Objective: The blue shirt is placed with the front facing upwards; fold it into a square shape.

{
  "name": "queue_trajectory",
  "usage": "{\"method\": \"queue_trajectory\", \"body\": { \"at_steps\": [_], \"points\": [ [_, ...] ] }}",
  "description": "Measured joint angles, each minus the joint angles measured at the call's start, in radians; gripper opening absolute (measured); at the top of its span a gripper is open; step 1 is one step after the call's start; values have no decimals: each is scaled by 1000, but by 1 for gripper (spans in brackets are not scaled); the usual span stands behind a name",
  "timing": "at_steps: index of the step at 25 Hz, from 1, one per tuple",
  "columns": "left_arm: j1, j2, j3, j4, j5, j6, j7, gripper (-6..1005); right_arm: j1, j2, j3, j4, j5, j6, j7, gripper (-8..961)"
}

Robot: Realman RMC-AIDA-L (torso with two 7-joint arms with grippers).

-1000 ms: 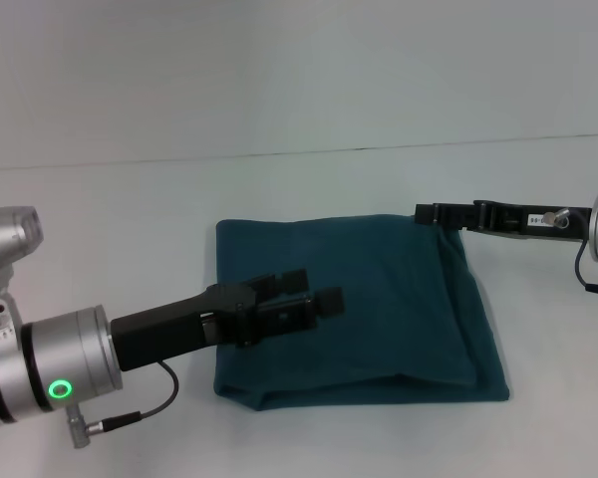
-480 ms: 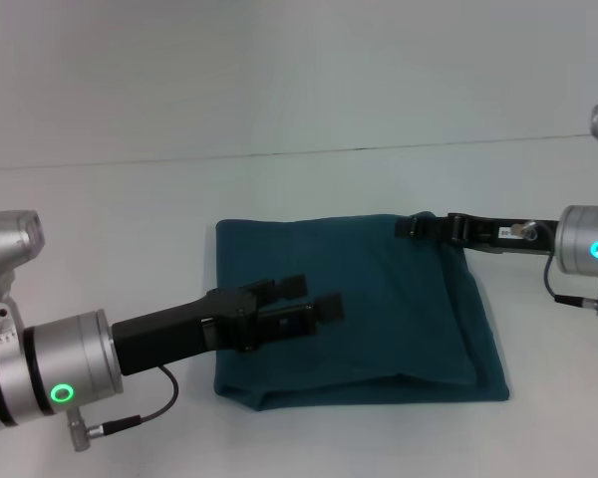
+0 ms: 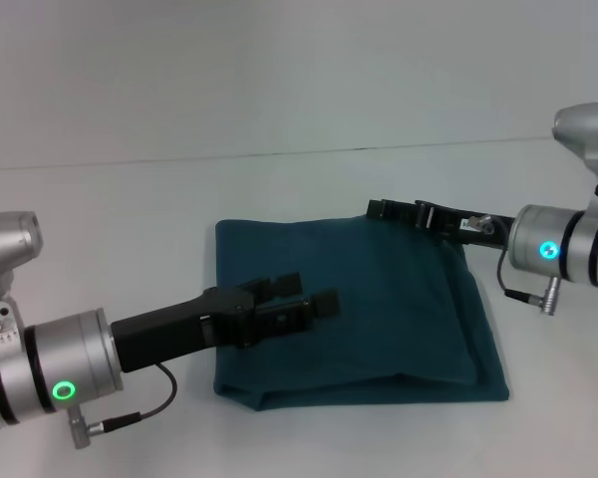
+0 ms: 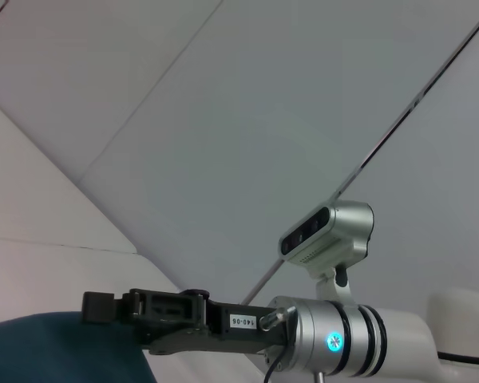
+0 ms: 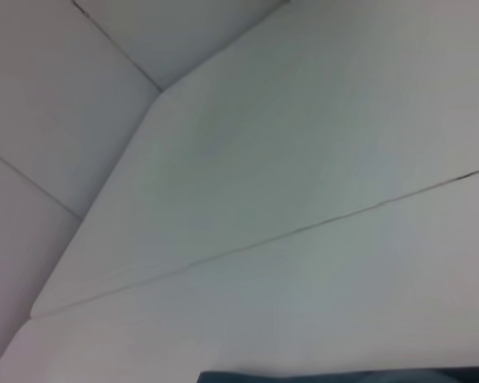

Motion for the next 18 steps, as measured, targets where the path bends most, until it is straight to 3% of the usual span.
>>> {"method": "queue_trajectory", "body": {
  "at_steps": [7, 13, 18],
  "points": [
    [0, 0, 0, 0, 0, -12, 0, 968, 3, 5, 1, 77, 152, 79, -172, 704],
    [0, 0, 0, 0, 0, -22, 0, 967, -29, 5, 6, 78, 292, 83, -292, 703],
    [1, 0, 0, -1, 0, -26, 0, 967, -75, -4, 3, 29, 315, 68, -296, 703]
  ]
}}
